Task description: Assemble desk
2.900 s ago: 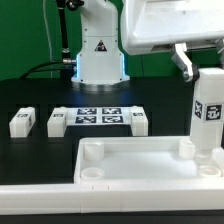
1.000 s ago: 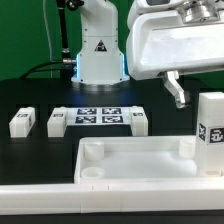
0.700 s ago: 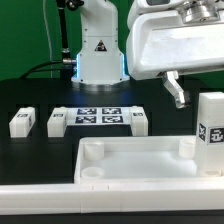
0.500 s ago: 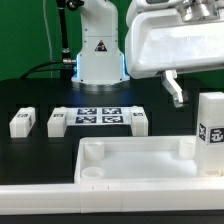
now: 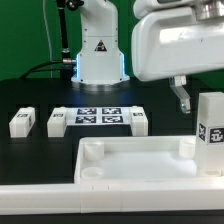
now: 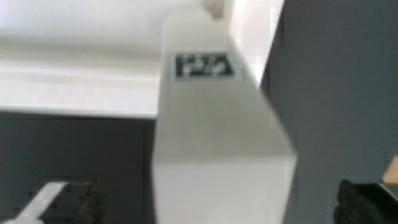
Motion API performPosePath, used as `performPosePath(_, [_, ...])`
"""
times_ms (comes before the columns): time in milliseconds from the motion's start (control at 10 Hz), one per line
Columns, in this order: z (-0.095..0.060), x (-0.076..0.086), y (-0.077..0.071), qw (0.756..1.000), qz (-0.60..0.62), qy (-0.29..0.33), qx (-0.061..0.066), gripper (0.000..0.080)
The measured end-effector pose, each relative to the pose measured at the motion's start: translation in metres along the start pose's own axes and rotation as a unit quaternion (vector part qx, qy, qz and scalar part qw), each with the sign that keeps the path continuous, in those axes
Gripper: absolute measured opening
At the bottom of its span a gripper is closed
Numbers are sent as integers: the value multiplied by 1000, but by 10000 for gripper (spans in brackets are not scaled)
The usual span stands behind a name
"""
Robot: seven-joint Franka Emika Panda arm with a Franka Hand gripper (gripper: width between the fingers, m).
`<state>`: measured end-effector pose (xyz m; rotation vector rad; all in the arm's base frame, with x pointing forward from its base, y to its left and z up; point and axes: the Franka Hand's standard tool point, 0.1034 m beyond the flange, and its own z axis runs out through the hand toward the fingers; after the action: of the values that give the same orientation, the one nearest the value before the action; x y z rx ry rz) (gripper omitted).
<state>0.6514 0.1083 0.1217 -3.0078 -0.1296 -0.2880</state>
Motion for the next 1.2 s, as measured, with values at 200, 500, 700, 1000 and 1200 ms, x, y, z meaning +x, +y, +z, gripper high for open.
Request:
performPosePath(200, [7, -2, 2, 998, 1, -57, 4, 649])
performPosePath(500, [13, -7, 4, 995, 13, -99, 6, 649])
performPosePath(700, [14, -7, 4, 995, 16, -100, 6, 391])
performPosePath(1000, [14, -7, 7, 989, 109, -100, -5, 296])
performPosePath(1200, [15, -5, 9, 972, 222, -74, -15, 296])
